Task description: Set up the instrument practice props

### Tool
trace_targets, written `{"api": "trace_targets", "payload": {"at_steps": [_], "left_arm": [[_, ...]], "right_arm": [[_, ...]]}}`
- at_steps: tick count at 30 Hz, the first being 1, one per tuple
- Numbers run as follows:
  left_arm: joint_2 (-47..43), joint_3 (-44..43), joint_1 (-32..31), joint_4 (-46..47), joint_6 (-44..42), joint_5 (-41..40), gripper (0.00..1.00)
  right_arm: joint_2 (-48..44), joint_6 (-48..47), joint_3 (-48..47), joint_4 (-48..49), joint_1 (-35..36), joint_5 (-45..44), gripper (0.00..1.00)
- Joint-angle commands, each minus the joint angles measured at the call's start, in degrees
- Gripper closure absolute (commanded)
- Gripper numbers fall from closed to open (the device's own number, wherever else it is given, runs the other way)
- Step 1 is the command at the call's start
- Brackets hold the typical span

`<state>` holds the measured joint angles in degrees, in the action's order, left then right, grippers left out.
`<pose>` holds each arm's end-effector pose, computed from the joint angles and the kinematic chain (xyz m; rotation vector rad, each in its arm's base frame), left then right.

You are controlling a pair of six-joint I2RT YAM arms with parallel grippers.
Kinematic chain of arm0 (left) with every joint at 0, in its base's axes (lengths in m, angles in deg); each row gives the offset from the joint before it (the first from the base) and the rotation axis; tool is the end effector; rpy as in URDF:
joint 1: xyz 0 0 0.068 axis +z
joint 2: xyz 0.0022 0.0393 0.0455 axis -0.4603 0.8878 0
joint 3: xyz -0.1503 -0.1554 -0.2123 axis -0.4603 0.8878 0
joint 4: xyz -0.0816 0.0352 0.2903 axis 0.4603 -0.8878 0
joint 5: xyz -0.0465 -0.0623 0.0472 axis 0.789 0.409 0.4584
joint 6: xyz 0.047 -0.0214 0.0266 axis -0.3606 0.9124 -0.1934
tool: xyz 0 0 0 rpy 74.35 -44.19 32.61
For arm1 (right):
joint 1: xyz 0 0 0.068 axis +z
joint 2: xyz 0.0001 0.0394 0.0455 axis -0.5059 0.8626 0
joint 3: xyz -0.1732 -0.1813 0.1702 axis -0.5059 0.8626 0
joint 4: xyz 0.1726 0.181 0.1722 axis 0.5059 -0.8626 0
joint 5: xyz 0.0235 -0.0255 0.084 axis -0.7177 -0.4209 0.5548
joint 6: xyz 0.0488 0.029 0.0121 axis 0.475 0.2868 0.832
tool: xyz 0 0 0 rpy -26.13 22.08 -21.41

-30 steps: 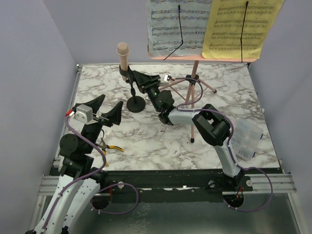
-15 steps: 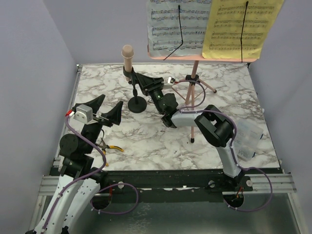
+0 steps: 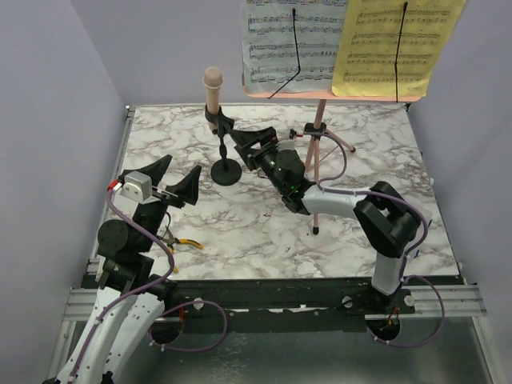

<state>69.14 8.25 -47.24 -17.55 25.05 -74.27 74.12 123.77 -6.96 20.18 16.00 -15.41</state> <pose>0.1183 -0.0451 0.3916 0.1754 1.1804 -0.4544 0.3404 0.3420 0.2557 0.6618 1.4770 1.5586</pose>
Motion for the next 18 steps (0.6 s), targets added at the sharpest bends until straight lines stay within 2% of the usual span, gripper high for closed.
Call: {"api": "trace_targets", "payload": {"at_steps": [1, 5, 8, 13, 15, 18], "left_arm": [[0.12, 0.13, 0.32, -0.72, 0.11, -1.12, 0.18], [0.7, 0.12, 0.29, -0.81, 0.42, -1.22, 0.18], [1.67, 0.09, 0.24, -1.07, 0.9, -1.4, 0.16], [2.67, -0.66, 0.33, -2.46, 2.93, -2.69, 0.13], [2.93, -0.8, 0.32, -2.55, 5.23, -4.47, 0.11], [3.69, -2.17, 0.29, -2.83, 8.05, -5.5, 0.09]], "right_arm": [[-8.37, -5.66, 8.06, -10.85, 0.28, 7.73, 0.01], [-18.97, -20.96, 13.6, -23.1, 1.15, 12.77, 0.01], [-28.43, -30.19, 17.5, -33.78, 1.25, 11.98, 0.0], [-50.62, -42.57, 22.56, -49.77, 1.25, 0.99, 0.0], [-58.78, -45.46, 22.7, -54.65, 1.25, -6.32, 0.0], [-69.05, -53.67, 20.83, -58.37, 1.25, -12.68, 0.0]]}}
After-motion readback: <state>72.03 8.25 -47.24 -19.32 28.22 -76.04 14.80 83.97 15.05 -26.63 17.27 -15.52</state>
